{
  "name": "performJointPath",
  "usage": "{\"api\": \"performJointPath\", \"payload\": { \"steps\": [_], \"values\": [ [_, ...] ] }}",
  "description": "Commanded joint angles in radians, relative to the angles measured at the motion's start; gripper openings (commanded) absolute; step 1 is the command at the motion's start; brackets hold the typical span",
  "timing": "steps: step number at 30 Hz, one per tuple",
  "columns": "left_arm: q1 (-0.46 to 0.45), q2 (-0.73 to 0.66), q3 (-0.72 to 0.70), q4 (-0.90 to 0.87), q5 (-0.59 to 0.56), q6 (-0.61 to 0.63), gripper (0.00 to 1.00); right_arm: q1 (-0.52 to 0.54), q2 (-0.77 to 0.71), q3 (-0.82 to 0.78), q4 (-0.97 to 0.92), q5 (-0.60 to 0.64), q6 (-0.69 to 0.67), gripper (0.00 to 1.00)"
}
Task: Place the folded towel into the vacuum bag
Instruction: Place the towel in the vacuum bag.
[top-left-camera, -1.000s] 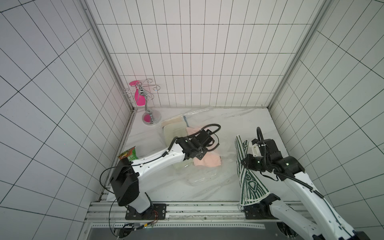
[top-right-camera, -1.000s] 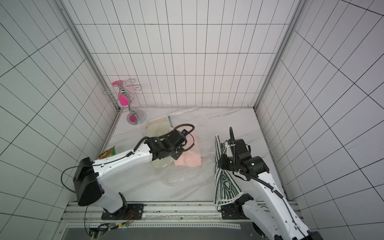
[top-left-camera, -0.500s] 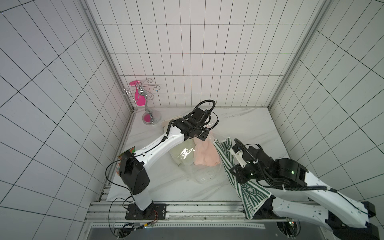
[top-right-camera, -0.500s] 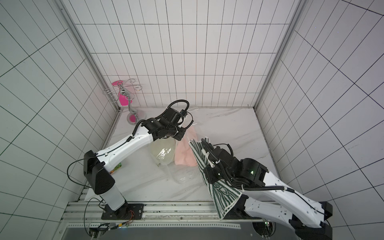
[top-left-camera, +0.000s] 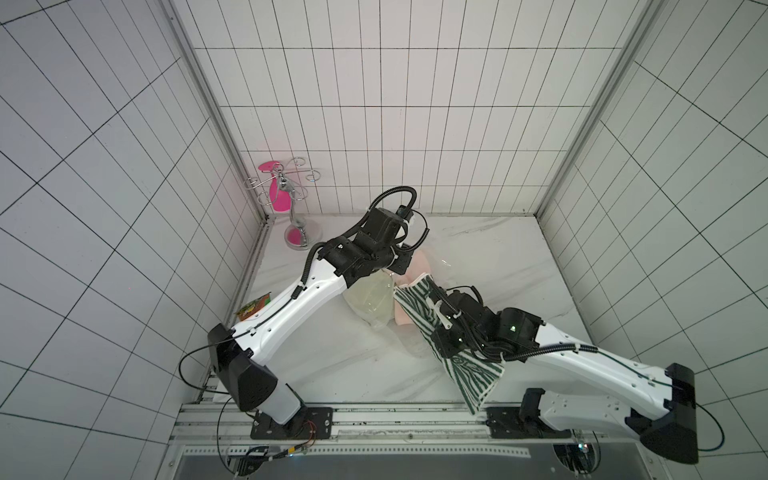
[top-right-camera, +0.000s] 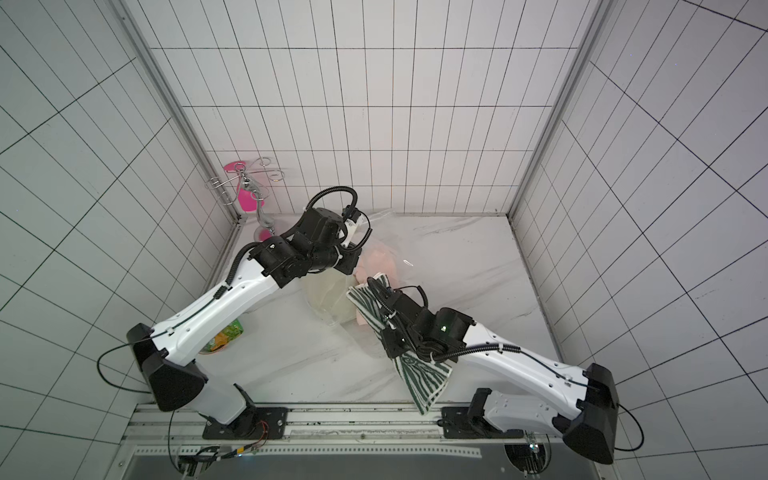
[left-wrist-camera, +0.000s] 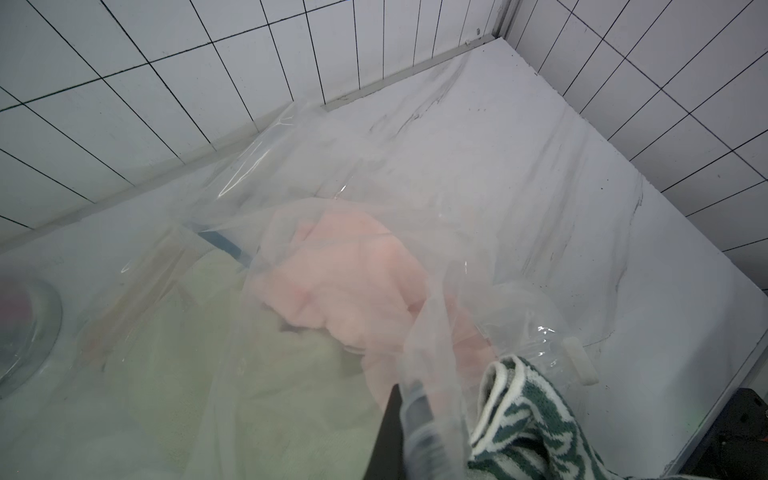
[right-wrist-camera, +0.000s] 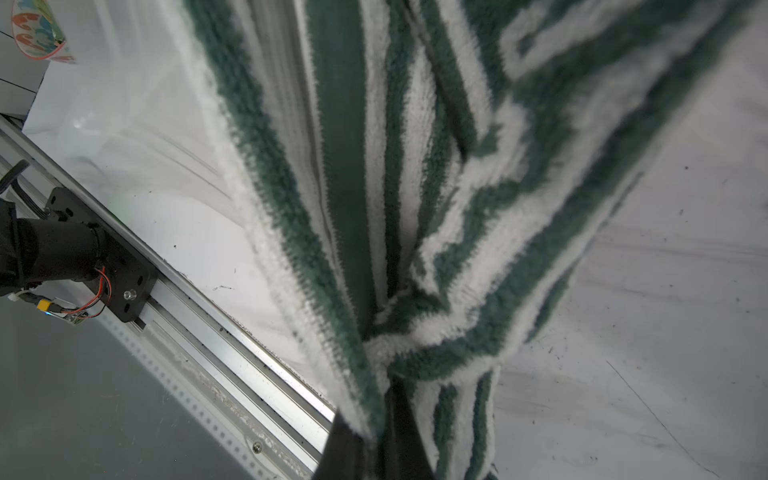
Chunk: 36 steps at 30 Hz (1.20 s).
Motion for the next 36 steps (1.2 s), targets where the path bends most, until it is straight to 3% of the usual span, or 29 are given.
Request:
{"api": "performJointPath", "payload": {
  "steps": [1,3,7,9,15,20,22,24,27,32,36],
  "values": [
    [0.003,-0.020,0.037,0.036,0.027,0.007,0.00,0.050,0.032,0.017,0.062,-0.070,-0.061,0.00],
    [0.003,-0.019,0.039,0.035,0.027,0.010,0.00,0.133,0.054,0.038,0.052,-0.025,-0.053,0.00],
    [0.005,-0.035,0.026,0.055,0.044,-0.003,0.00,0.134,0.051,0.020,0.077,0.008,-0.036,0.00],
    [0.005,-0.035,0.026,0.051,0.059,-0.010,0.00,0.091,0.057,0.031,0.080,0.007,-0.042,0.00],
    [0.002,-0.072,-0.020,0.068,0.138,-0.038,0.00,-0.177,0.133,0.087,0.135,0.007,-0.202,0.00],
    [-0.015,-0.083,-0.054,0.076,0.201,-0.055,0.00,-0.223,0.200,0.183,0.258,0.166,-0.338,0.00],
    [-0.027,-0.092,-0.074,0.093,0.205,-0.064,0.00,-0.272,0.223,0.185,0.347,0.139,-0.353,0.00],
    [-0.031,-0.099,-0.092,0.118,0.227,-0.079,0.00,-0.332,0.267,0.143,0.502,0.029,-0.345,0.00],
    [-0.031,-0.090,-0.106,0.142,0.258,-0.090,0.00,-0.380,0.378,0.184,0.556,0.001,-0.366,0.00],
    [-0.035,-0.081,-0.134,0.161,0.255,-0.092,0.00,-0.395,0.428,0.188,0.707,-0.008,-0.400,0.00],
    [-0.025,-0.073,-0.136,0.173,0.261,-0.093,0.00,-0.394,0.503,0.230,0.740,0.083,-0.434,0.00]
  ]
}}
